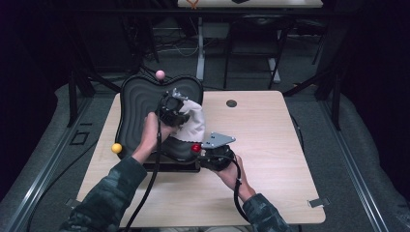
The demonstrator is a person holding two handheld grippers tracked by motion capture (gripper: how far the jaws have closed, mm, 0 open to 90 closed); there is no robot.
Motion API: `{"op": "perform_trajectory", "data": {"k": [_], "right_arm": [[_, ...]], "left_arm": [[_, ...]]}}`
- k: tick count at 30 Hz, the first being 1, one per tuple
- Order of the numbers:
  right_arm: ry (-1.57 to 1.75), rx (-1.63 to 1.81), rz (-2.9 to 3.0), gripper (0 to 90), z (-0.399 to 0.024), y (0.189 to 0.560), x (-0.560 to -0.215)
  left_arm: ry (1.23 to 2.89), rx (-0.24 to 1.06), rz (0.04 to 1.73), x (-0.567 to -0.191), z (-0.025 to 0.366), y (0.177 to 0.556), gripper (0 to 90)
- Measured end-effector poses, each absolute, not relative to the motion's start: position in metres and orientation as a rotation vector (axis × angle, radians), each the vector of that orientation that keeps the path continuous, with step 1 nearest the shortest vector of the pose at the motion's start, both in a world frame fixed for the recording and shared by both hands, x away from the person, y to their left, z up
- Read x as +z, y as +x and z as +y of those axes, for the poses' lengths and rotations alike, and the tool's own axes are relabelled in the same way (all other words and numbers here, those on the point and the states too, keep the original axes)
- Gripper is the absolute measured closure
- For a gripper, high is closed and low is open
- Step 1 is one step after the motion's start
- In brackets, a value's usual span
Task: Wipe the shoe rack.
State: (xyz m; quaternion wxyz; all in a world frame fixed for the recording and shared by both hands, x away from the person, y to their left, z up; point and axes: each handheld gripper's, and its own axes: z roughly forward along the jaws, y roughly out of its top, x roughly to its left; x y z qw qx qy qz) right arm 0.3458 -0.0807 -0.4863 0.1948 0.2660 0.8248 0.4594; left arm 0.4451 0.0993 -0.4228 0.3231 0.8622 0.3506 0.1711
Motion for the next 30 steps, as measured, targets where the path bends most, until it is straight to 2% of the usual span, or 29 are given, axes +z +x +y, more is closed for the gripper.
{"op": "perform_trajectory", "data": {"k": [25,30], "right_arm": [[0.790,1.310,2.278,58.8,-0.080,0.342,-0.489],[0.813,1.291,2.269,55.0,-0.081,0.340,-0.490]], "left_arm": [[2.246,0.445,0.852,-0.454,0.117,0.389,80.6],[2.264,0.405,0.821,-0.455,0.118,0.389,77.9]]}}
